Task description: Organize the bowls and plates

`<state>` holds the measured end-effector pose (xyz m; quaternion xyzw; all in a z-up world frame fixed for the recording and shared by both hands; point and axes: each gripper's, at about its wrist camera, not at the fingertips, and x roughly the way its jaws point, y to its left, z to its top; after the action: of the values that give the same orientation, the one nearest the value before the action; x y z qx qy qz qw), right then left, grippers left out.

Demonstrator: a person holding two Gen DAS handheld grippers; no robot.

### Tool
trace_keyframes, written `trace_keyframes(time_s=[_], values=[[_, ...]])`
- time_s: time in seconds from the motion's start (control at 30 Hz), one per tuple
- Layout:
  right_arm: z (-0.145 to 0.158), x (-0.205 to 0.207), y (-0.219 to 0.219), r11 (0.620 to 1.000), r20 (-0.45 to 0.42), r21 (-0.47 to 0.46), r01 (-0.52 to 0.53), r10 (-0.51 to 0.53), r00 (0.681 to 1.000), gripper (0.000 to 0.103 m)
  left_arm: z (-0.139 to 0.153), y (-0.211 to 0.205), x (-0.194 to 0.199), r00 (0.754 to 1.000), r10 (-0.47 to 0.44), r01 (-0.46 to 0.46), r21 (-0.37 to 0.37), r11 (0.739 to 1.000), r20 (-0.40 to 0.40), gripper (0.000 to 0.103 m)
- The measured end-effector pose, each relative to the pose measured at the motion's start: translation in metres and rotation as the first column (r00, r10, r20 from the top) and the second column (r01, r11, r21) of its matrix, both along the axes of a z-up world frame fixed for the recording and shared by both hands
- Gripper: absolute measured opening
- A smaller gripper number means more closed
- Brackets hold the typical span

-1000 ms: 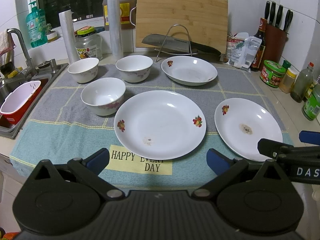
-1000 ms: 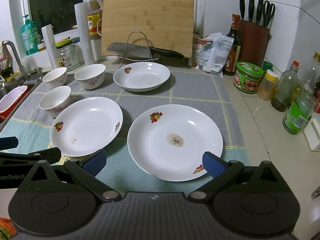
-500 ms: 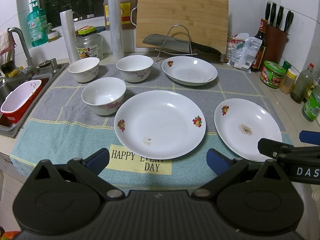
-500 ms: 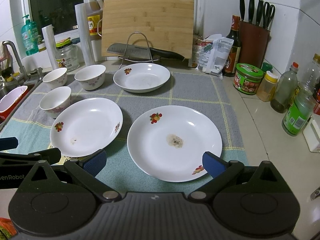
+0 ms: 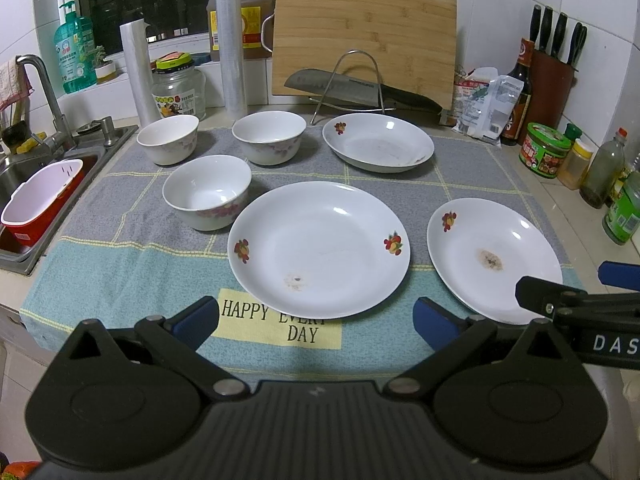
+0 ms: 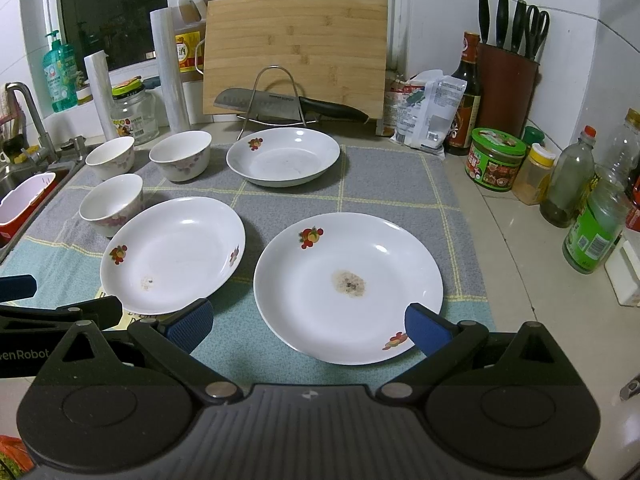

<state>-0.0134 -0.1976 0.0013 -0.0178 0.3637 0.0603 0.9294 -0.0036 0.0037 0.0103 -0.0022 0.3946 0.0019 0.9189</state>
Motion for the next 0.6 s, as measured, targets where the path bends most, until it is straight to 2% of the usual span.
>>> trace_keyframes(time_s=[0.6], values=[[0.0026, -0.0023, -0.0025, 1.000, 0.032, 0.007, -0.017, 0.017, 0.999, 0.103, 0.0048, -0.0033, 0.0001, 1.000, -0.014, 0.014, -0.025, 1.000, 0.019, 0.102]])
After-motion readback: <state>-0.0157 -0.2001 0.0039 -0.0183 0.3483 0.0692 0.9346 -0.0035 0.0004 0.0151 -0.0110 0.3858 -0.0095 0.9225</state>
